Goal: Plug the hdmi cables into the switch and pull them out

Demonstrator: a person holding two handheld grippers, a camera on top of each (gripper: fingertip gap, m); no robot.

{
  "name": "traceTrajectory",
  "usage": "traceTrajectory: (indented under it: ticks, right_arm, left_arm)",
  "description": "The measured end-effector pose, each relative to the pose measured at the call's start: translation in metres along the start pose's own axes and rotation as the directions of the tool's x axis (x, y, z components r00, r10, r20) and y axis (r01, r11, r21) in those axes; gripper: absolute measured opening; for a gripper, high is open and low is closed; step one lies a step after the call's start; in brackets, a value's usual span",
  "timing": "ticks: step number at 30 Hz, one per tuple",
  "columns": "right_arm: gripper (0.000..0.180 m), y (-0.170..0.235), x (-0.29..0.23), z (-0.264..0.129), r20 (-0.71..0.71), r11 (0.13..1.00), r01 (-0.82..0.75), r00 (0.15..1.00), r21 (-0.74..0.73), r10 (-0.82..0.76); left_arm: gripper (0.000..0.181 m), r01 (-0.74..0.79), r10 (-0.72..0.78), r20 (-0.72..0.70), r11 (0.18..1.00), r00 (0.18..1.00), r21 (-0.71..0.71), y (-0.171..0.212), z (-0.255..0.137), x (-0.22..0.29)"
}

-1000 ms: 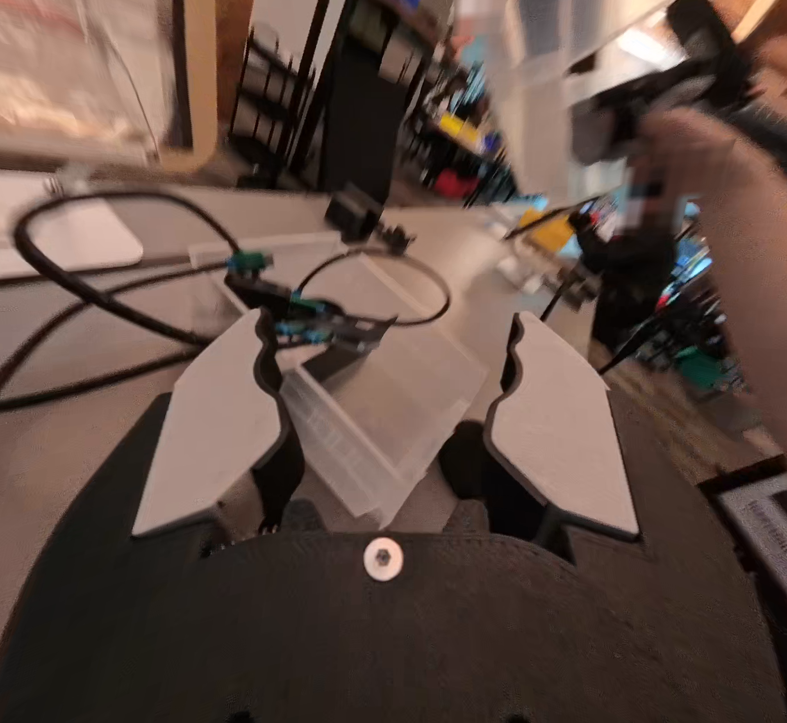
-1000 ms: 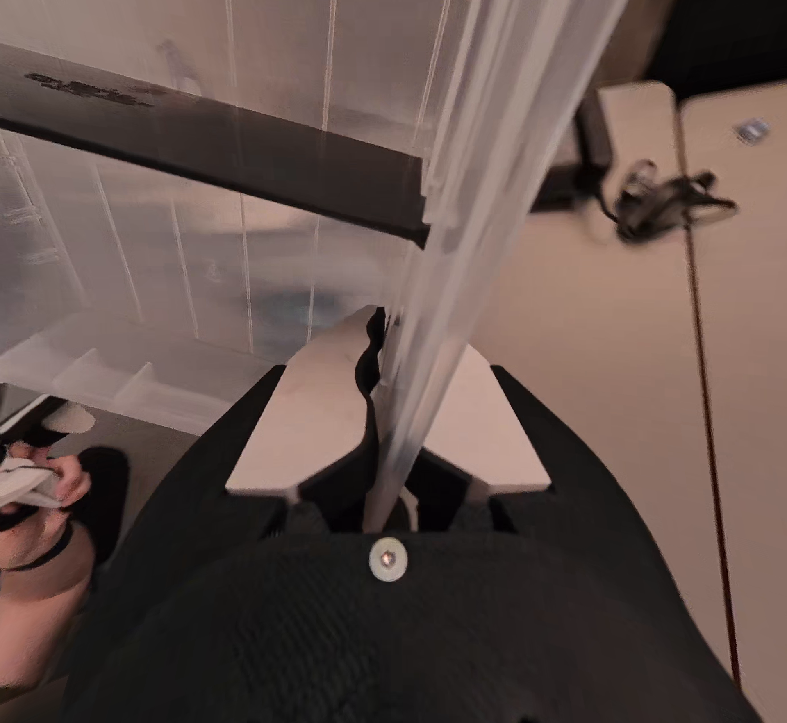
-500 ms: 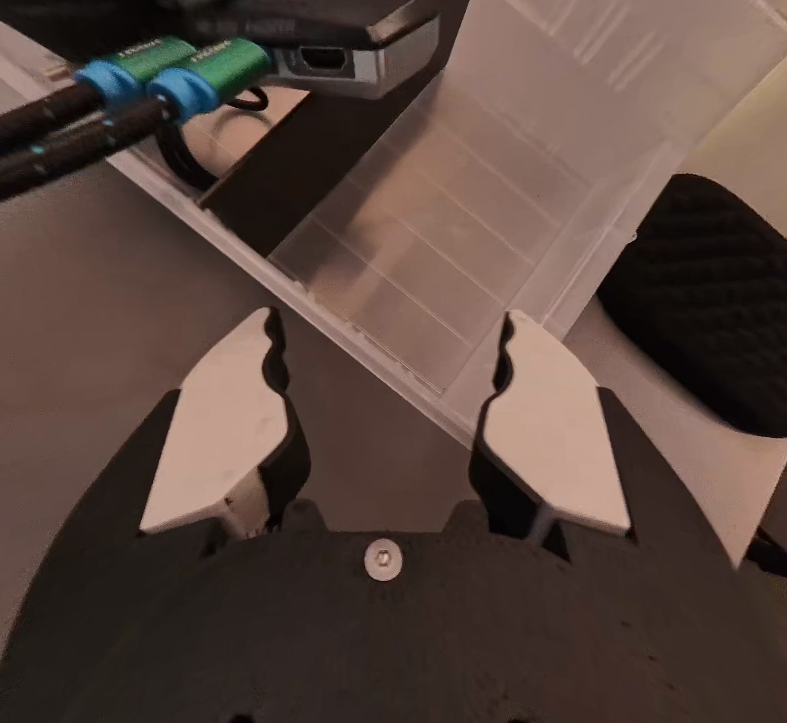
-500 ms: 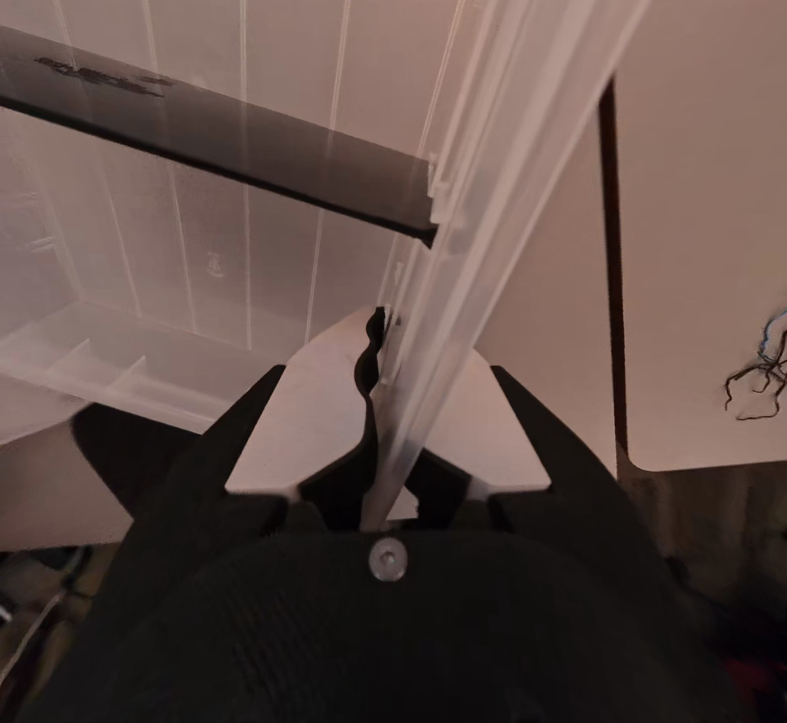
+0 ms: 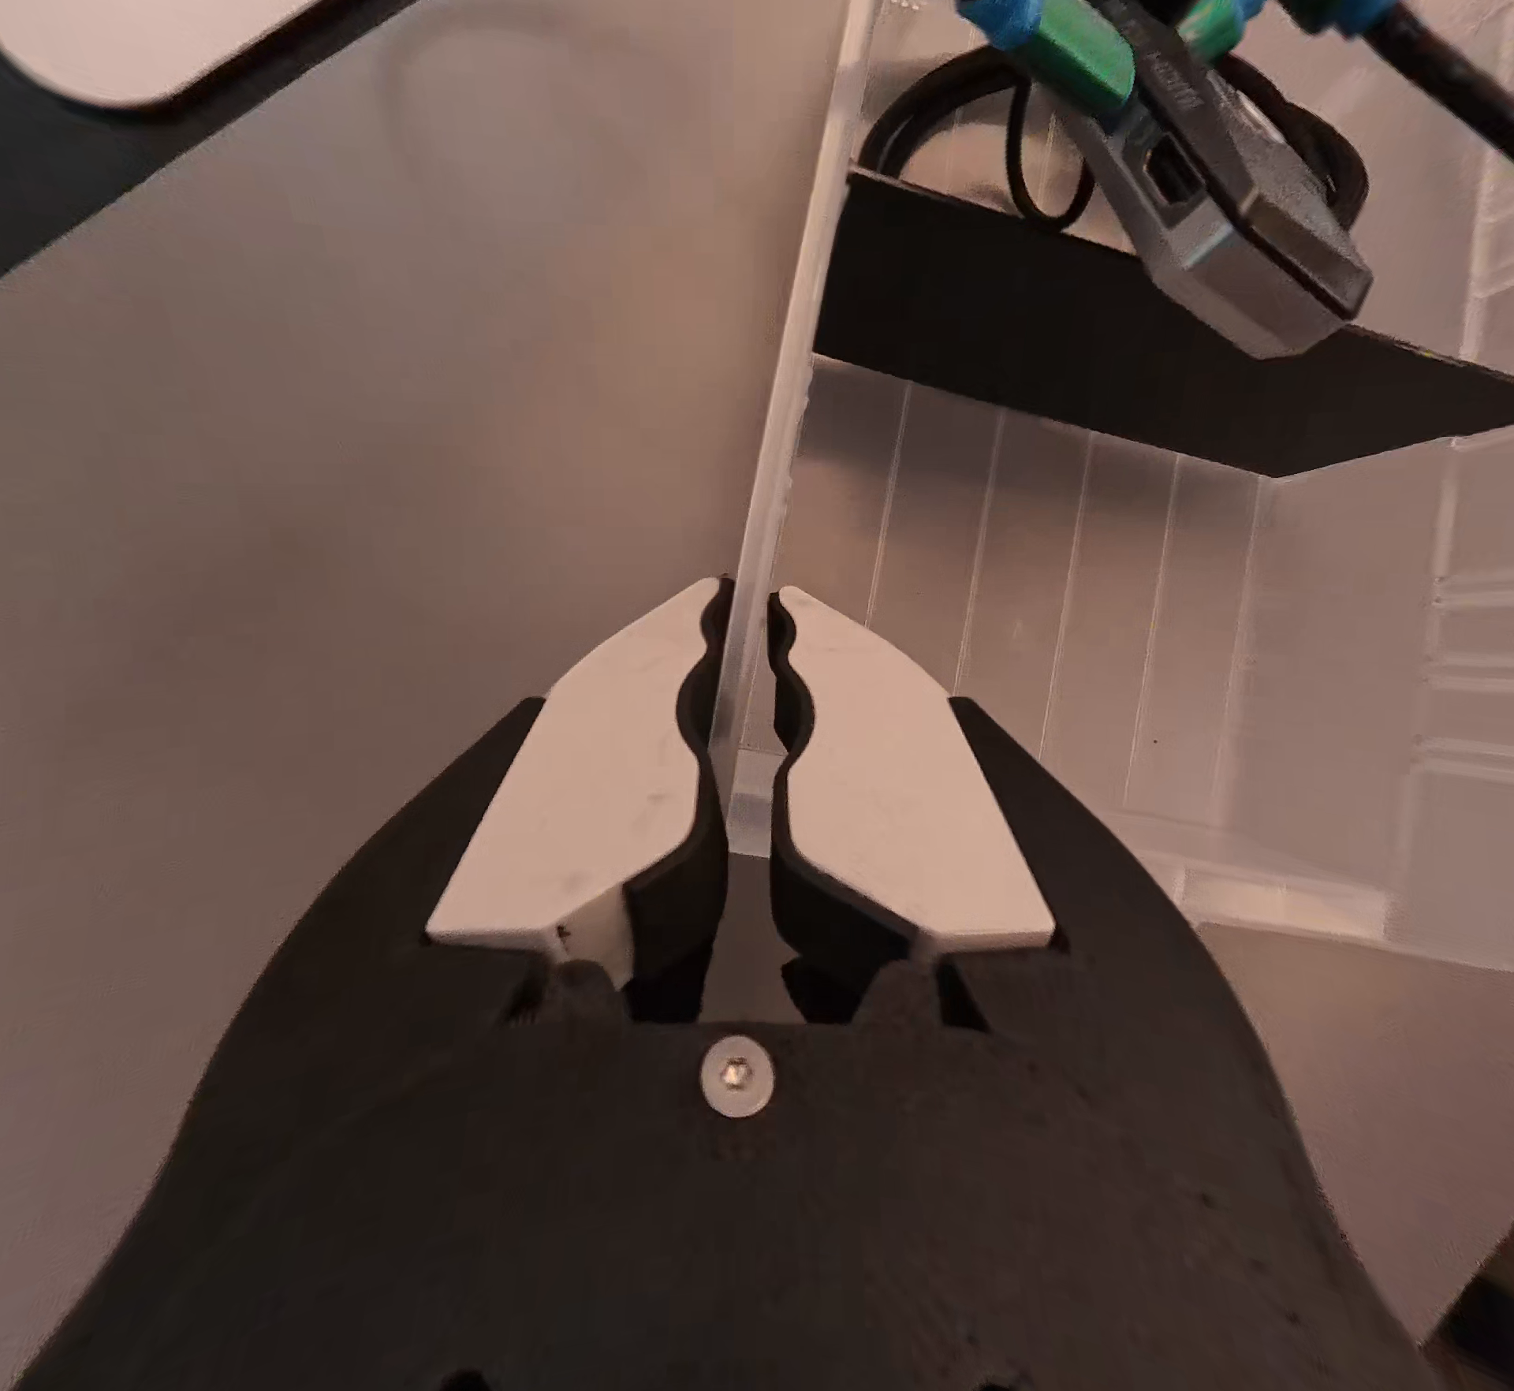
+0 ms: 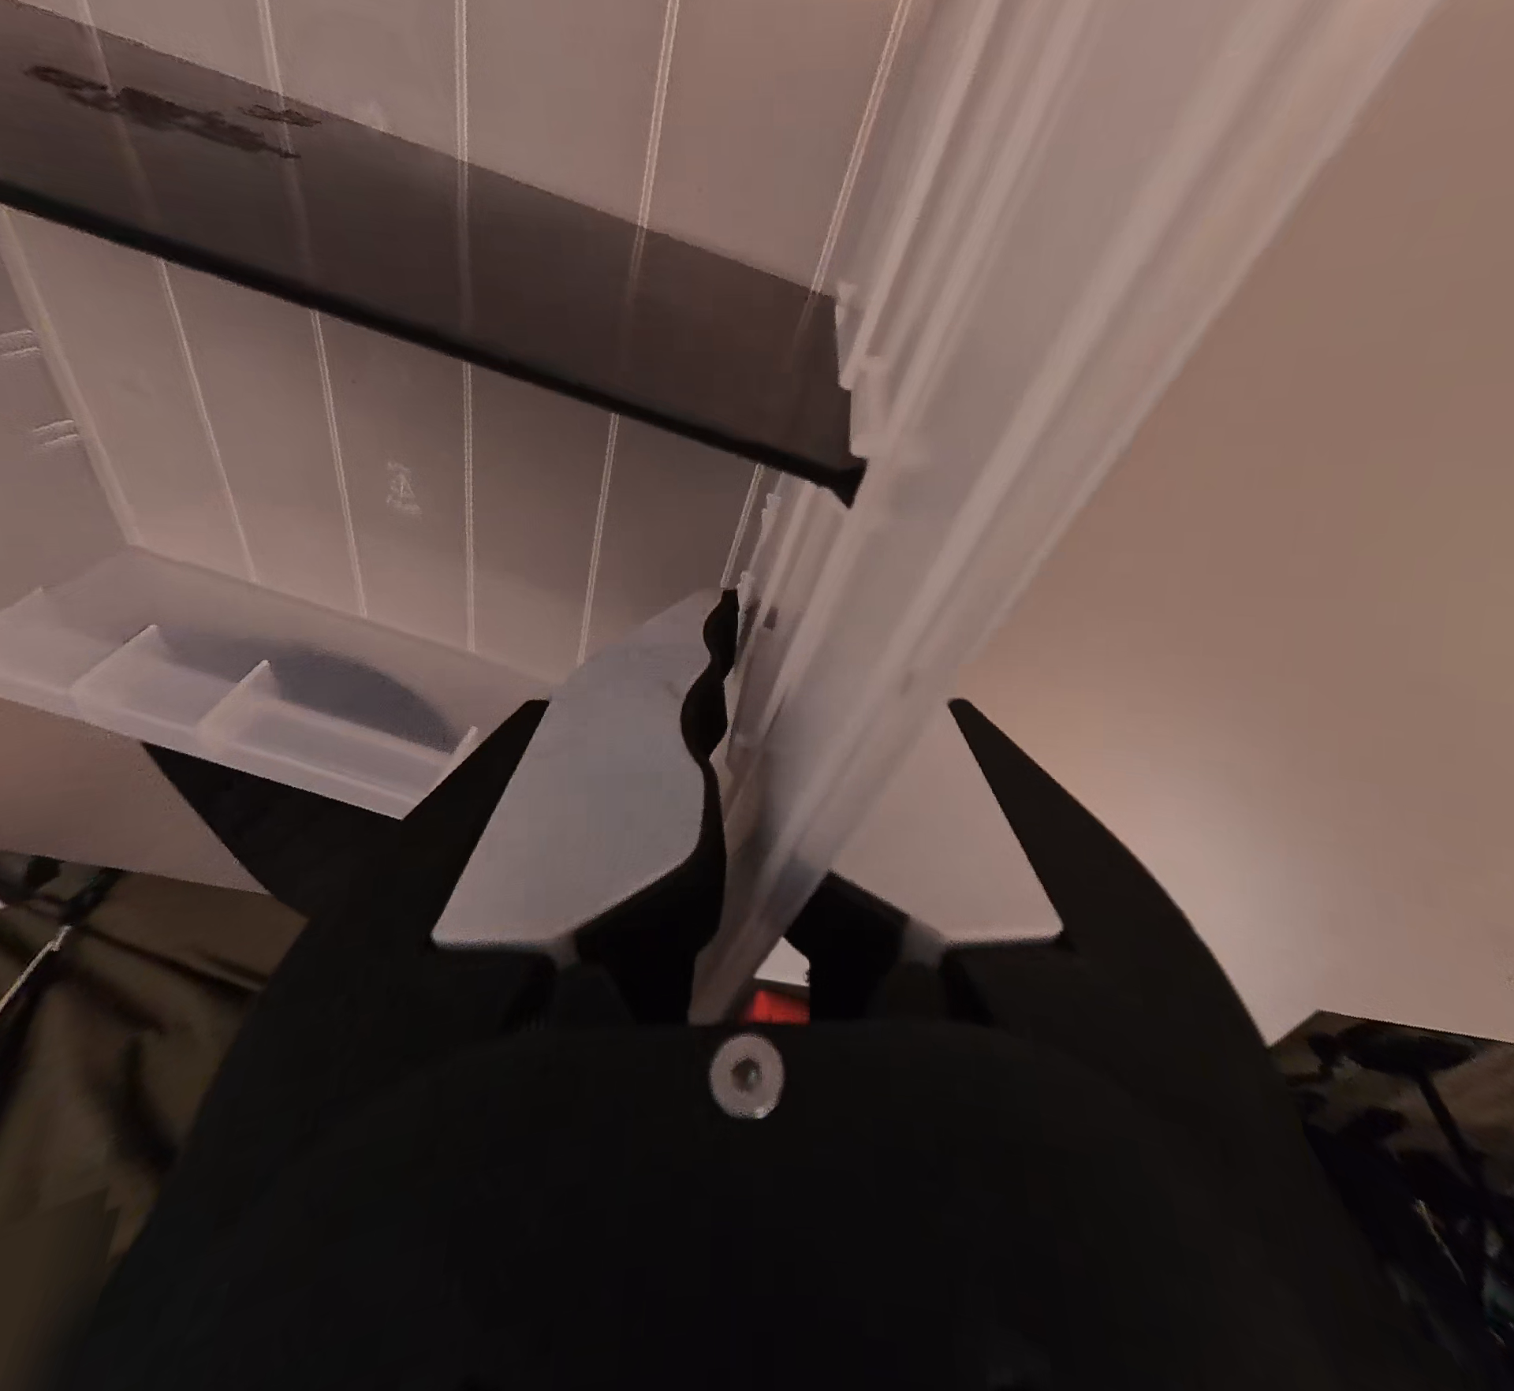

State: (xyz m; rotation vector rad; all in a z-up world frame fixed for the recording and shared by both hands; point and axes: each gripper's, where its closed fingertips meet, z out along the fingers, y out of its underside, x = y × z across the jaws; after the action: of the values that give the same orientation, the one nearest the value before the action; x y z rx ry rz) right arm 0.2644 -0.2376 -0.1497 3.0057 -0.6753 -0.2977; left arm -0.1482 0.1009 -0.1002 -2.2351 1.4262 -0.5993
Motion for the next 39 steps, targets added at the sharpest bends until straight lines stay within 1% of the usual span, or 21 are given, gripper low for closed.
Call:
traceTrajectory:
  ticks: [1,3,7,11,13,16,19,23,24,26,29,32,34,37,39]
  right_arm:
    - [0.005,-0.001,-0.005,0.001,-0.010,1.000,0.018,1.000,-0.010,-0.018]
    - [0.005,-0.004,-0.015,0.003,-0.004,0.999,0.041,0.999,-0.021,-0.041]
    - [0.004,-0.010,-0.021,0.003,-0.015,0.998,0.053,0.998,-0.031,-0.053]
    - [0.004,-0.014,-0.021,0.004,-0.017,0.998,0.053,0.998,-0.016,-0.053]
    - [0.004,-0.018,-0.021,0.003,-0.019,0.998,0.058,0.998,-0.007,-0.059]
    - [0.004,-0.031,-0.018,0.000,-0.052,0.997,0.066,0.997,0.049,-0.064]
    - [0.005,-0.035,-0.020,0.001,-0.061,0.993,0.111,0.992,0.044,-0.108]
    - [0.003,-0.034,-0.028,0.002,-0.047,0.997,0.069,0.997,0.029,-0.068]
    - [0.004,-0.033,-0.031,0.003,-0.043,0.998,0.065,0.997,0.019,-0.064]
    - [0.004,-0.028,-0.037,0.004,-0.032,0.998,0.067,0.997,-0.013,-0.067]
    - [0.003,-0.027,-0.038,0.004,-0.025,0.999,0.050,0.998,-0.016,-0.051]
    - [0.003,-0.030,-0.030,0.003,-0.032,0.999,0.038,0.999,-0.006,-0.038]
    - [0.003,-0.034,-0.019,0.001,-0.058,1.000,0.015,0.998,0.010,-0.014]
    - [0.005,-0.035,-0.015,0.000,-0.024,0.999,-0.029,0.999,0.015,0.029]
    - [0.005,-0.036,-0.014,0.000,-0.028,1.000,-0.024,0.999,0.013,0.024]
  left_arm:
    - [0.006,-0.008,0.008,0.004,1.000,1.000,-0.014,0.008,-0.007,-0.012]
    - [0.006,0.016,-0.015,0.005,0.999,1.000,-0.037,0.023,-0.023,-0.033]
    - [0.006,0.078,-0.074,0.052,0.995,0.996,-0.062,0.062,-0.058,-0.081]
    - [0.006,0.225,-0.224,0.058,0.974,0.973,-0.021,0.105,-0.093,-0.124]
    - [0.007,0.311,-0.312,0.060,0.950,0.948,0.022,0.124,-0.111,-0.142]
    - [0.007,0.421,-0.427,0.095,0.904,0.899,0.074,0.151,-0.134,-0.164]
    - [0.007,0.507,-0.519,0.153,0.855,0.841,0.112,0.172,-0.152,-0.180]
    - [0.007,0.600,-0.620,0.180,0.784,0.763,0.159,0.191,-0.167,-0.193]
    - [0.007,0.608,-0.629,0.184,0.777,0.755,0.163,0.194,-0.169,-0.194]
    - [0.007,0.599,-0.616,0.189,0.787,0.765,0.145,0.199,-0.172,-0.191]
    - [0.007,0.541,-0.545,0.213,0.837,0.811,0.085,0.203,-0.173,-0.181]
    - [0.007,0.506,-0.500,0.200,0.862,0.843,0.022,0.204,-0.170,-0.168]
    - [0.009,0.502,-0.493,0.185,0.865,0.850,-0.001,0.203,-0.169,-0.161]
    - [0.013,0.520,-0.513,0.129,0.853,0.849,-0.034,0.205,-0.167,-0.149]
    - [0.015,0.528,-0.521,0.107,0.848,0.847,-0.050,0.207,-0.168,-0.145]
